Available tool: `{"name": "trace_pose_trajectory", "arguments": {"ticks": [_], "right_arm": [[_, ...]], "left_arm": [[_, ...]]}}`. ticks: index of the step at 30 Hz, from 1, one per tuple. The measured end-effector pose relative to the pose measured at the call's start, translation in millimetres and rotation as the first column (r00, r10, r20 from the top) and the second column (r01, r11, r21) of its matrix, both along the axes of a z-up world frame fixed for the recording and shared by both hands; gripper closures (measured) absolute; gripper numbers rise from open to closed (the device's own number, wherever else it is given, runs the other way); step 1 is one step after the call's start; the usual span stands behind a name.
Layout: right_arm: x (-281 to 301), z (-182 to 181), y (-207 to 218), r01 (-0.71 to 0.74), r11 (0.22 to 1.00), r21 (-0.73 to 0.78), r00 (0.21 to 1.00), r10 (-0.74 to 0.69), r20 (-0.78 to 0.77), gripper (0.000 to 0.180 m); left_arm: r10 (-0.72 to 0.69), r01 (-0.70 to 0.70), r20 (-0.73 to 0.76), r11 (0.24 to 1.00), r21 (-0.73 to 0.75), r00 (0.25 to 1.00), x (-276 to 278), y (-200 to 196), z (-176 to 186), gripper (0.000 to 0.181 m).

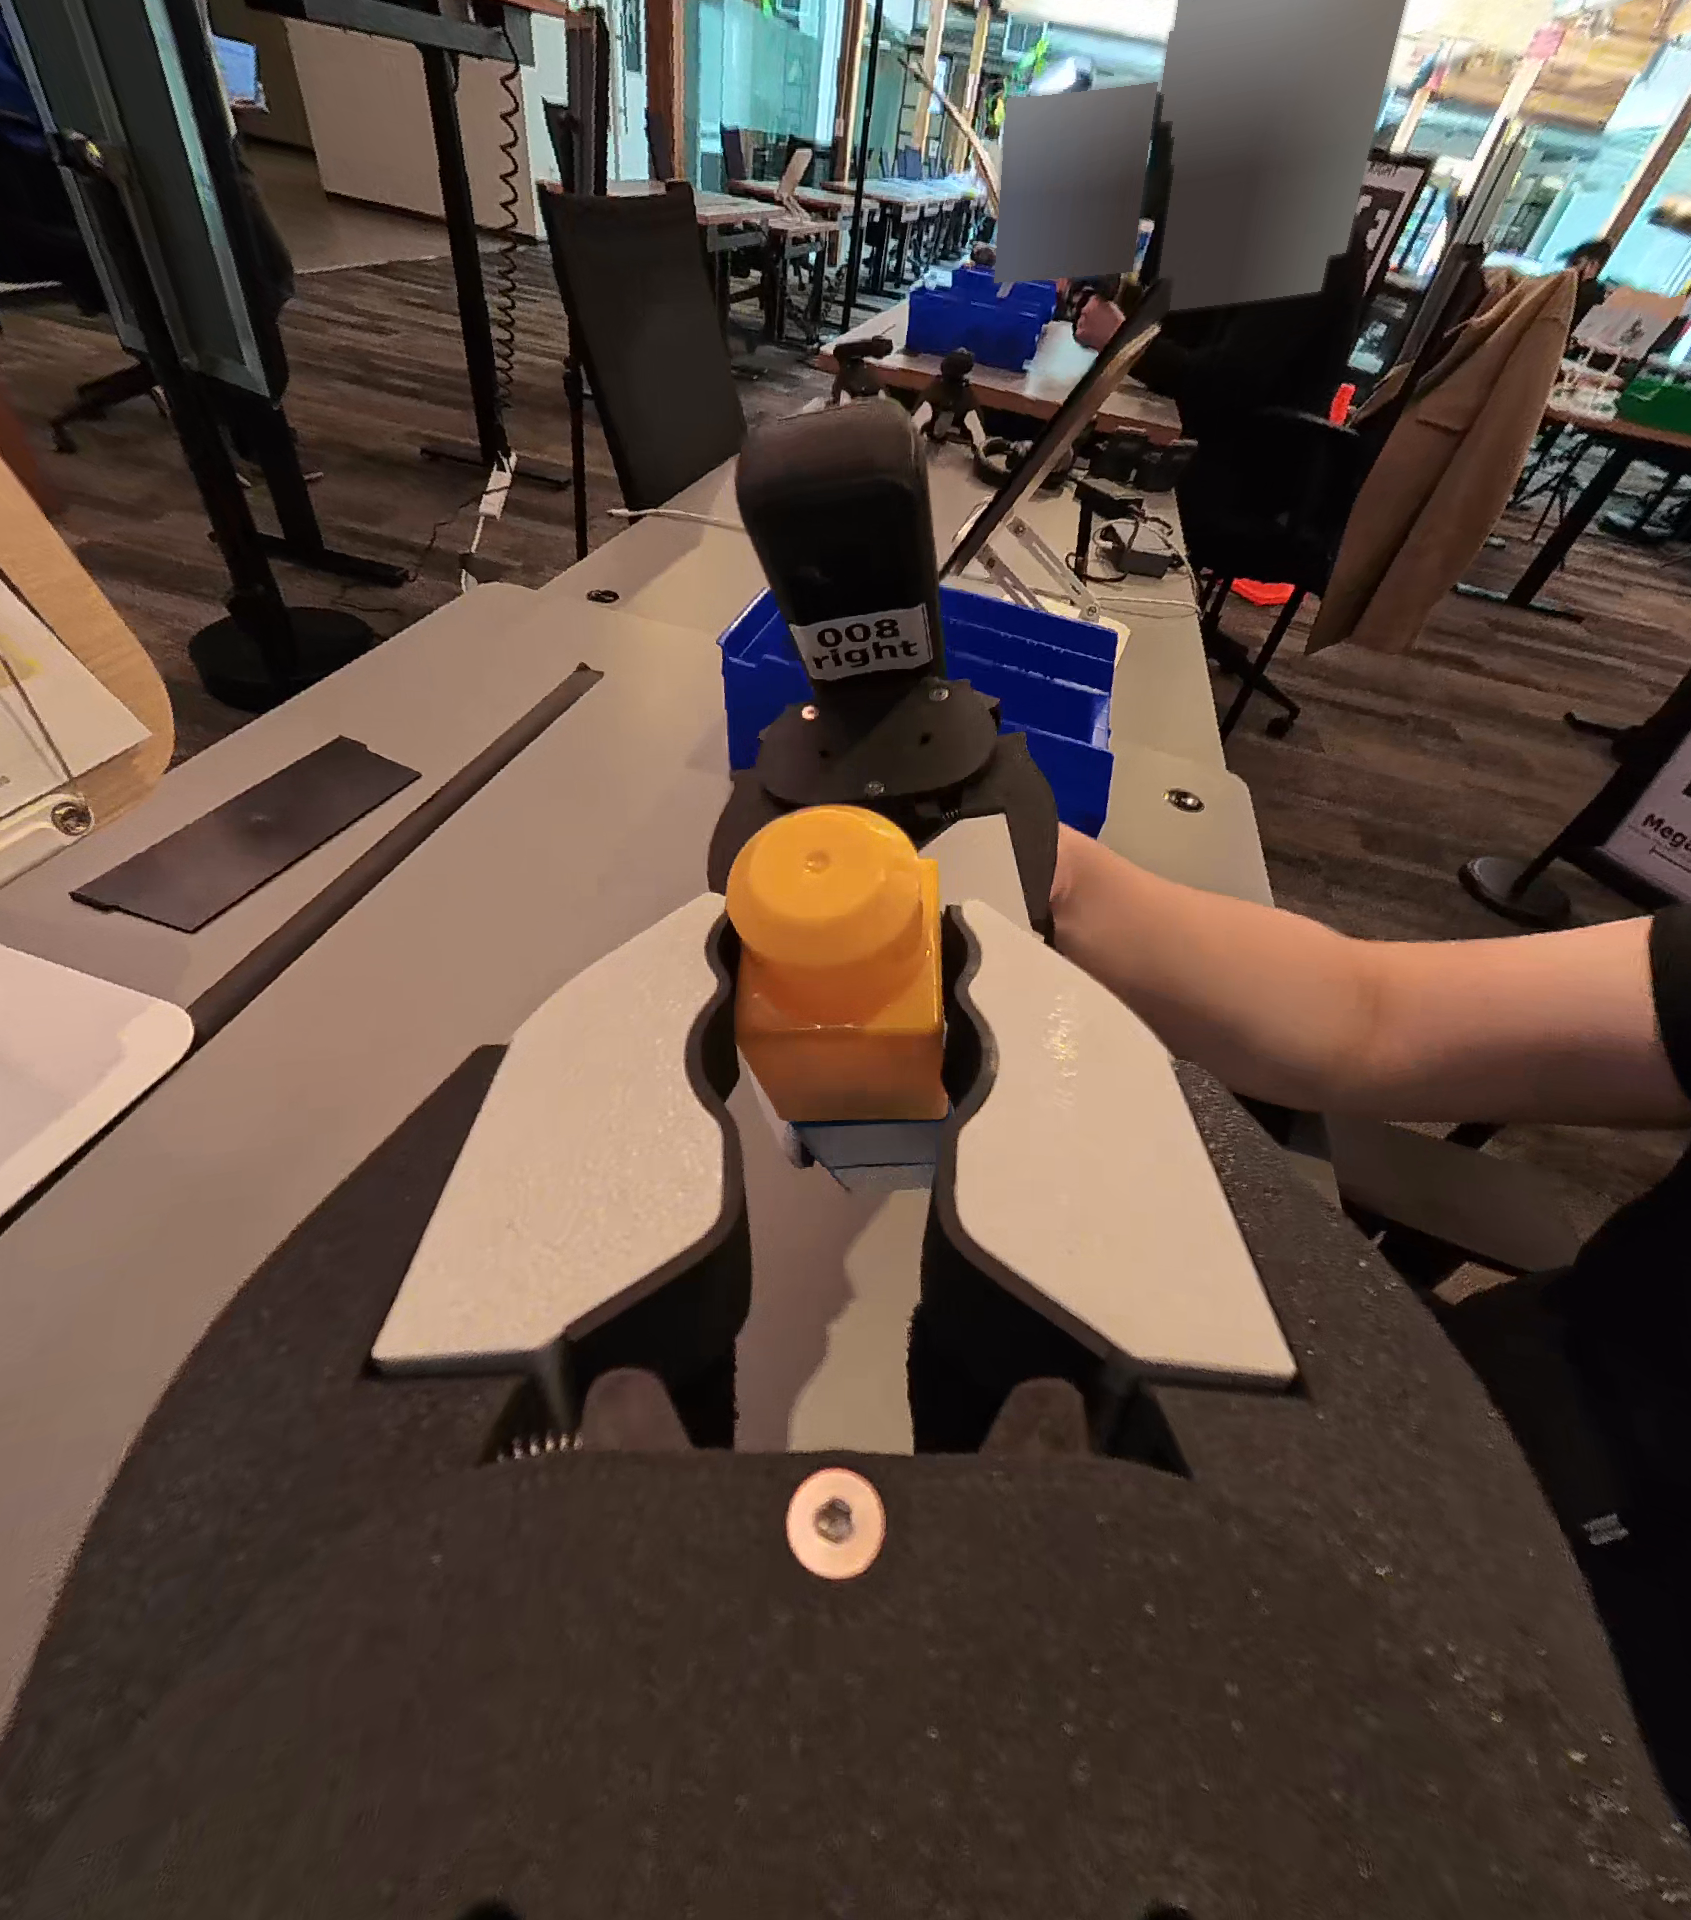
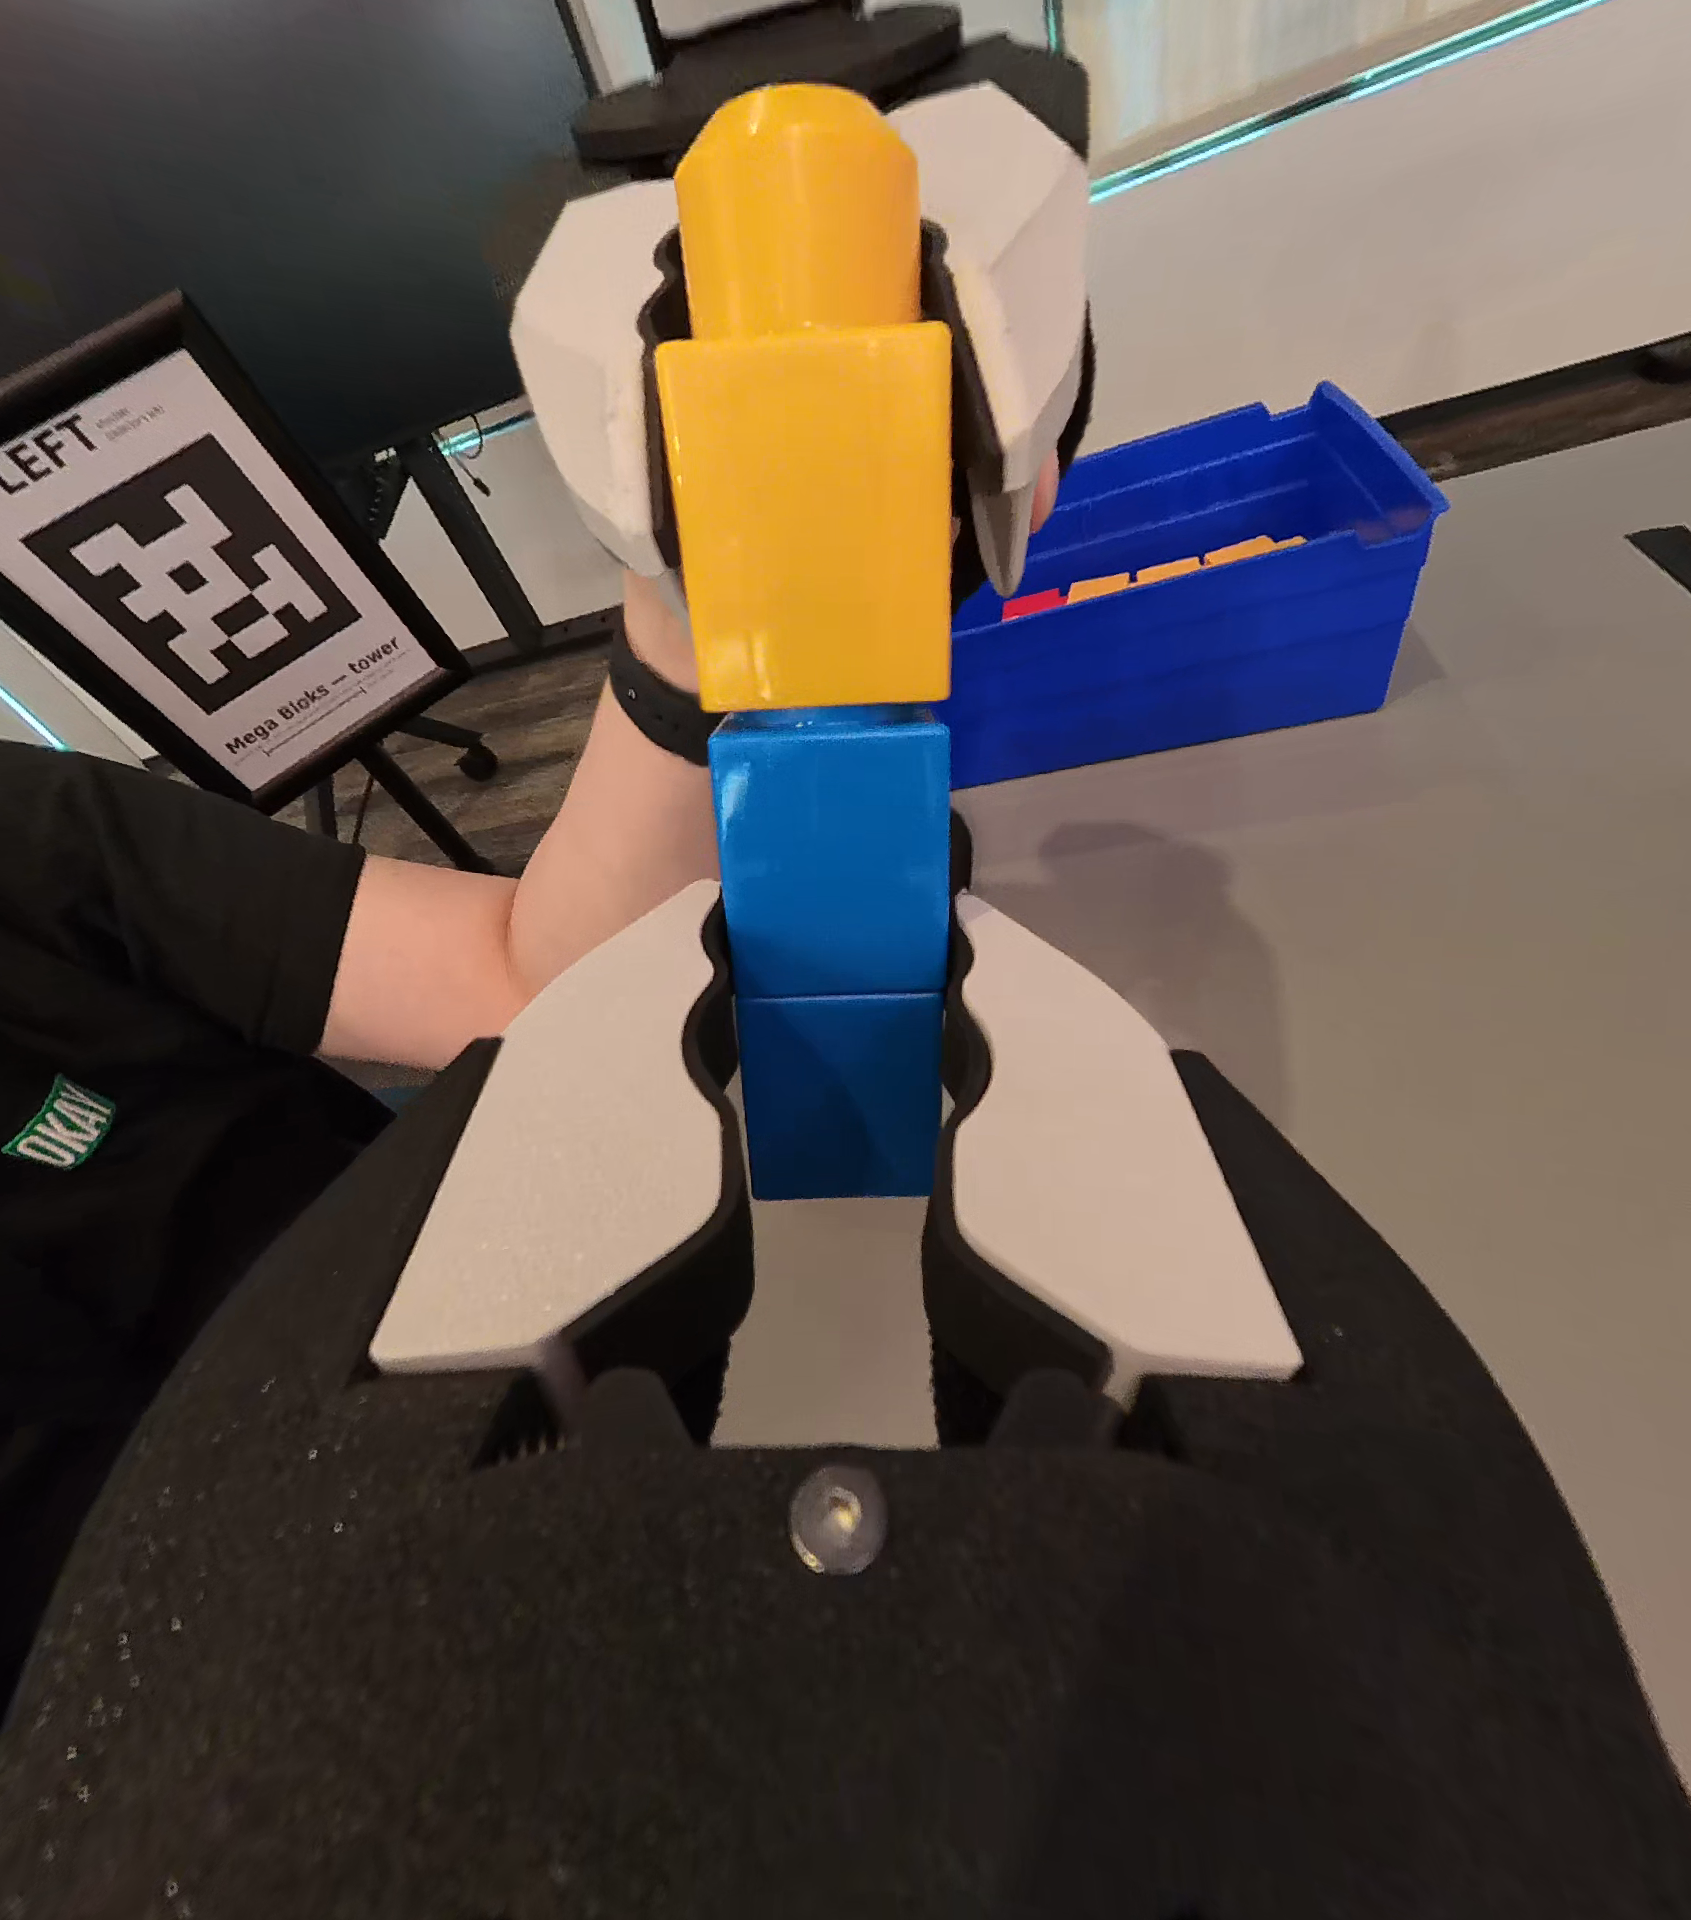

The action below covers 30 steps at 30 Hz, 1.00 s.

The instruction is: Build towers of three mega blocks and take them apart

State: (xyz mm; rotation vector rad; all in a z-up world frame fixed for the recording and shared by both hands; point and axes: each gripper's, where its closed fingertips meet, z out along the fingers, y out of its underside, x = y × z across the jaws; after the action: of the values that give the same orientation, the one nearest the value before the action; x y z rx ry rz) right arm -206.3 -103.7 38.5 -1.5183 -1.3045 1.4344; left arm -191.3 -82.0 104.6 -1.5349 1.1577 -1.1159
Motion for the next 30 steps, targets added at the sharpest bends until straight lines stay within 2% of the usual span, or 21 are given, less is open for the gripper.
{"name": "trace_pose_trajectory", "arguments": {"ticks": [13, 30], "right_arm": [[-4, 1, 8, 0.05, 0.999, -0.001, 0.998, -0.05, -0.025, 0.145], [-11, -3, 3, -0.003, 0.999, -0.035, 0.999, 0.002, -0.037, 0.145]], "left_arm": [[-0.008, 0.011, 0.061, 0.999, -0.053, 0.998, 2, 7, 0, 0.144], [-0.055, 0.06, 0.072, 0.996, -0.07, 0.996, 5, 4, -4, 0.144]]}}
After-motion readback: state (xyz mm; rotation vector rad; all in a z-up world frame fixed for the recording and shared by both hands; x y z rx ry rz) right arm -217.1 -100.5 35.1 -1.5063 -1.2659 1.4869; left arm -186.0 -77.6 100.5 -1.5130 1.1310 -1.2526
